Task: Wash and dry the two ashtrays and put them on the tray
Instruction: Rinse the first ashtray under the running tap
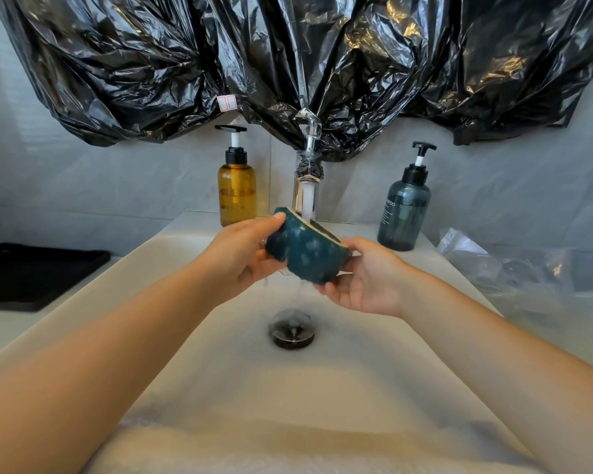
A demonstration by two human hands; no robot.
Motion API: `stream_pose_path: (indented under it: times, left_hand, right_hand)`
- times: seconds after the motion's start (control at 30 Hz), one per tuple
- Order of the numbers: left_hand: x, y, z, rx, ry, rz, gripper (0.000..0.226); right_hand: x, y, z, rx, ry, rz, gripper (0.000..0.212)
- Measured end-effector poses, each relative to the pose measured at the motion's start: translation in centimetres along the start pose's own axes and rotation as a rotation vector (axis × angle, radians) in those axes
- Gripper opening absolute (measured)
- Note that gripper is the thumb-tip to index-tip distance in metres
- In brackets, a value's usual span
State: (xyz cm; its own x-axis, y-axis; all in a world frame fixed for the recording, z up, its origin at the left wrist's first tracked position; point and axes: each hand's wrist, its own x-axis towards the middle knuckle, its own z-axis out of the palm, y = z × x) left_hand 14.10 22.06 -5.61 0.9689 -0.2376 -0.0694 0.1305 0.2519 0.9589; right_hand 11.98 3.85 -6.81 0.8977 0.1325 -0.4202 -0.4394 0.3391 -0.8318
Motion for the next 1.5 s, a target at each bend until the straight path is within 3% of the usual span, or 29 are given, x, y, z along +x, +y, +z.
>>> stream_pose_path:
  times: [0.17,0.33,0.47,0.63,0.77,1.0,1.13,1.2,1.27,1.33,1.5]
  left_hand:
    - [0.3,0.2,-0.6,0.148,0.015,0.112,0.019]
    - [0.4,0.4,-0.7,0.097,0.006,0.04,0.021]
    - [0.4,0.0,-0.8,0.086,0.013,-0.025,0.023]
    - [0.7,0.0,-1.4,0.02,-0.006,-0.146,0.045]
    - [0.7,0.2,-1.6,-0.043,-0.01,-0.266,0.06]
    - [0.3,0.1,-1.2,-0.098,0.125,-0.327,0.045]
    - [0.4,-0.3,-1.1,-0.003,0.185,-0.14,0.028]
    - [0.5,-0.5,-0.8,0.067,0.187,-0.026,0.03]
    - [0.6,-0.7,-0.7,0.077,0.147,0.031,0.044]
    - [0.5,-0.7,-0.6,0.073,0.099,0.027,0.05]
    - [0.0,-0.5,-0.5,0.078,-0.022,-0.176,0.019]
  right_hand:
    - [0.5,0.8,0.8,0.005,-0.146,-0.038,0.039]
    - [0.9,0.2,0.6,-0.126,-0.053,-0.301,0.035]
    - [0.0,-0.4,0.4,-0.45,0.006,-0.611,0.021]
    - [-0.5,-0.5,0.5,-1.026,0.106,-0.953,0.054]
    - [-0.4,-0.1,0.3,-1.394,0.101,-1.103,0.056]
    - [-0.4,-0.3,0.5,-1.334,0.018,-1.049,0.058]
    - [-0.2,-0.1,0.1,-0.687,-0.02,-0.564,0.1]
    - [-0.1,0.1,0.1,-0.435,-0.112,-0.372,0.08]
    - [0.0,0.2,0.2,-0.36,-0.12,-0.33,0.051]
    - [0.3,0.4,0.0,-0.32,-0.073,-0.34,0.039]
    - [-0.1,-0.4,-0.4,-0.453,0.053,-0.385,0.029]
